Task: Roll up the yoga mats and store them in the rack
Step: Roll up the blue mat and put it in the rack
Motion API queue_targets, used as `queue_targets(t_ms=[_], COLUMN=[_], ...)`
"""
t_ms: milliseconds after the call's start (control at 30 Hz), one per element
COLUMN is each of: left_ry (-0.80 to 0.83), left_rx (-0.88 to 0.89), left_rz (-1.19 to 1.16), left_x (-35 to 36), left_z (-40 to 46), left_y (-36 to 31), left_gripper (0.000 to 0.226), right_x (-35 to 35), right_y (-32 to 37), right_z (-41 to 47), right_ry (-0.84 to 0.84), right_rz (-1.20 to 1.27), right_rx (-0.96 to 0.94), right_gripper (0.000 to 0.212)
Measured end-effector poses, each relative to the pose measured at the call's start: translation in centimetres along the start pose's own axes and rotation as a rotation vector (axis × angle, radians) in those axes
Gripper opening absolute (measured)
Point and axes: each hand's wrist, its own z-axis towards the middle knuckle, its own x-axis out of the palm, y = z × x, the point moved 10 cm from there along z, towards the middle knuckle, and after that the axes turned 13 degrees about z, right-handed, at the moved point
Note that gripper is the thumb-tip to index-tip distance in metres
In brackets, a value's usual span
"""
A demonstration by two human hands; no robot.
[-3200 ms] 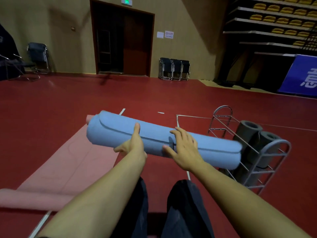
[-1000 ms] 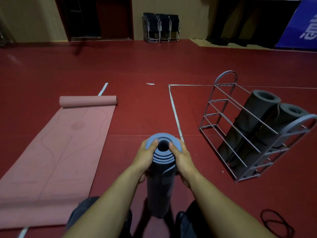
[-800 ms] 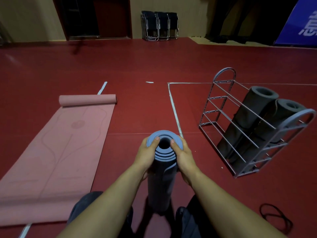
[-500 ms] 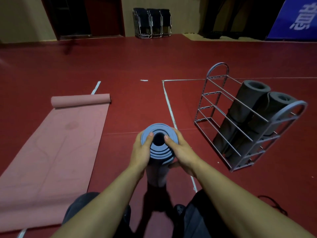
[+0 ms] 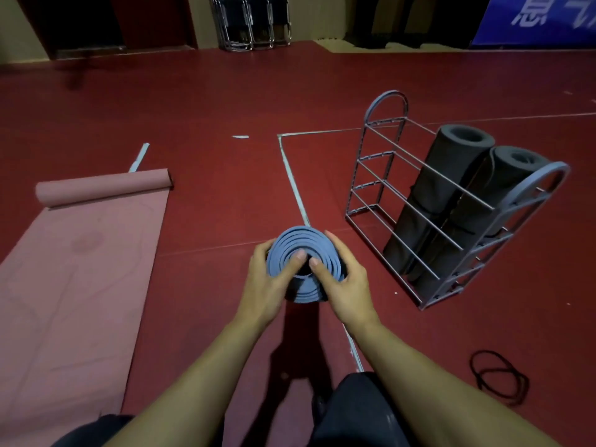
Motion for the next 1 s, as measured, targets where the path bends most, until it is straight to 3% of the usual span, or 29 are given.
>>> queue_targets(t_ms=[167, 267, 333, 533, 667, 833, 933, 1000], left_ry=[0.032, 0.173, 0.25, 0.437, 0.538, 0.62, 0.665, 0.689], left_rx=[-0.264, -0.429, -0.549, -0.685, -0.762, -0.816, -0.867, -0.896], left_rz=[0.127, 0.195, 0.103, -0.219, -0.411, -0.463, -0.486, -0.481], left_x=[3.0, 6.0, 7.7, 12.0, 15.1, 21.0, 26.1, 29.7], left_z=[1.4, 1.5, 0.5, -2.2, -3.4, -4.6, -5.6, -6.8], left_y=[3.6, 7.7, 10.2, 13.0, 12.0, 13.2, 15.1, 17.2], left_gripper=[0.098, 0.128, 0.138, 0.069, 0.058, 0.048, 0.036, 0.037], right_x=[-0.8, -1.7, -2.0, -4.9, -6.1, -9.1, -13.2, -16.3], right_y=[-4.2, -7.7, -9.4, -12.5, -13.8, -15.4, -16.5, -17.4], right_z=[0.8, 1.3, 1.1, 1.4, 0.2, -1.6, -2.5, -2.8], right_ry=[0.097, 0.161, 0.216, 0.097, 0.088, 0.058, -0.037, -0.08], right_rz=[-0.176, -0.238, -0.278, -0.214, -0.252, -0.261, -0.237, -0.247], right_rx=[0.01, 0.079, 0.126, 0.247, 0.312, 0.353, 0.377, 0.386], right_gripper=[0.063, 0.05, 0.043, 0.035, 0.037, 0.042, 0.055, 0.054])
